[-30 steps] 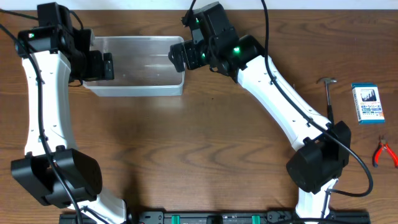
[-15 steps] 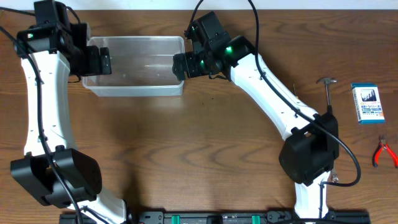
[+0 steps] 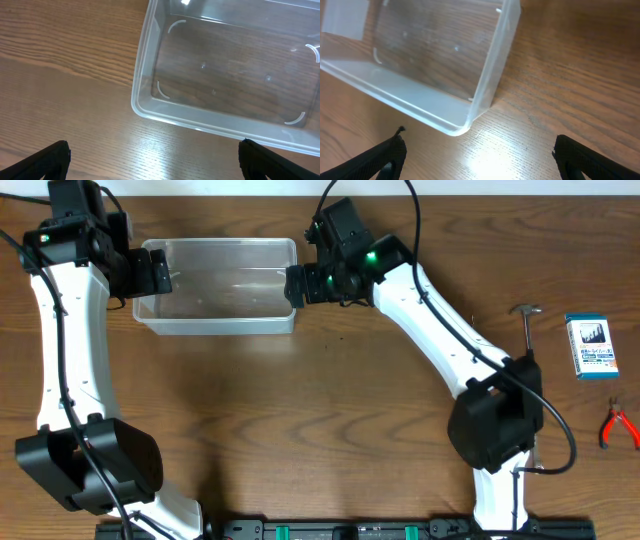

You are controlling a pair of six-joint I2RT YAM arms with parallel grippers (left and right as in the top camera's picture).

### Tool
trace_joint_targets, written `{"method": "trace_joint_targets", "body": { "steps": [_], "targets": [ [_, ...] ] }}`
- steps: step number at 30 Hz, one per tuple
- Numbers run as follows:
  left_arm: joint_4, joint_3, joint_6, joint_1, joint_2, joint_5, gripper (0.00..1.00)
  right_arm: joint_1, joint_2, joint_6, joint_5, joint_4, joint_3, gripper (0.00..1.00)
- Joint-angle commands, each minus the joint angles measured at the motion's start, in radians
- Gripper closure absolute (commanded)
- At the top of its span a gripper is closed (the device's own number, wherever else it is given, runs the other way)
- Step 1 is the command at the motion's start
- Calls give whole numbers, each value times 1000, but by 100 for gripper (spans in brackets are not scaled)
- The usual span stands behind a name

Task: Pack container

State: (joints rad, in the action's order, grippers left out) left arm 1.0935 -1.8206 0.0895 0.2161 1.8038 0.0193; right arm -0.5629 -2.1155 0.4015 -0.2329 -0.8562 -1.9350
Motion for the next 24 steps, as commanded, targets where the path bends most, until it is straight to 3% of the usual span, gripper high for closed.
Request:
{"method": "trace_joint_targets", "body": {
  "steps": [1, 10, 24],
  "targets": [
    [6, -4, 5, 5, 38, 29, 2, 7, -27, 18, -11, 2, -20, 5],
    [7, -4, 47, 12, 146, 66, 2, 13, -28, 16, -38, -10, -27, 6],
    [-28, -4, -11, 32, 200, 67, 2, 14, -28, 16, -38, -20, -27, 5]
  ]
}}
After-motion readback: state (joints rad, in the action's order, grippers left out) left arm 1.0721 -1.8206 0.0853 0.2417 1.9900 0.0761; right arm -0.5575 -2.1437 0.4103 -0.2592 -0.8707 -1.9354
